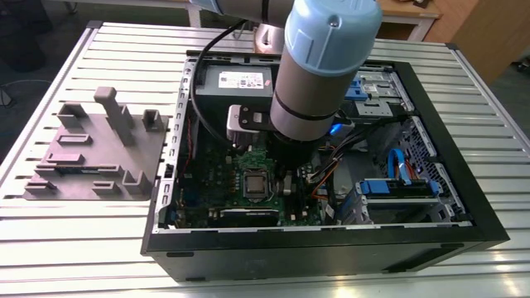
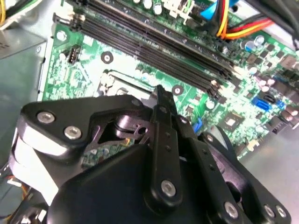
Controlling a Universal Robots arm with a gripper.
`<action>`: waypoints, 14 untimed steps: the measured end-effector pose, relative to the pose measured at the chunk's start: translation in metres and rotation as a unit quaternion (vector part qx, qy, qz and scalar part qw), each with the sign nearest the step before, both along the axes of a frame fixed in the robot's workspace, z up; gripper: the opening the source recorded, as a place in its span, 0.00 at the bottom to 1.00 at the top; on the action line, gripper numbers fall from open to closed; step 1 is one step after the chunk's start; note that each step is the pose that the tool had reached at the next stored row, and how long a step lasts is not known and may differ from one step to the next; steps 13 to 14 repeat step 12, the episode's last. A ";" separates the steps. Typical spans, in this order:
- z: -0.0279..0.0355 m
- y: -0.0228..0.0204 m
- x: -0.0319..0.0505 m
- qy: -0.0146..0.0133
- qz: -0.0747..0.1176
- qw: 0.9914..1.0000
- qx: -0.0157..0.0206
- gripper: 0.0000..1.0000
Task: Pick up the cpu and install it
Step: 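Install the first cpu locking lever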
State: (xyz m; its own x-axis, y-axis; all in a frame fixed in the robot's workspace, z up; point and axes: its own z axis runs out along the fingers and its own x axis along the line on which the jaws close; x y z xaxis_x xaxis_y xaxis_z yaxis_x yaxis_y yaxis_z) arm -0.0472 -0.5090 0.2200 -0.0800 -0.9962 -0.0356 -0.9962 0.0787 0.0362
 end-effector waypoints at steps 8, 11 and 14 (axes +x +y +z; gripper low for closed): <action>0.0001 0.0000 0.0000 0.000 0.000 1.000 0.000 0.10; 0.0001 -0.0001 0.0000 0.000 0.000 1.000 0.000 0.10; 0.0001 0.0000 0.0000 0.000 0.000 1.000 0.000 0.10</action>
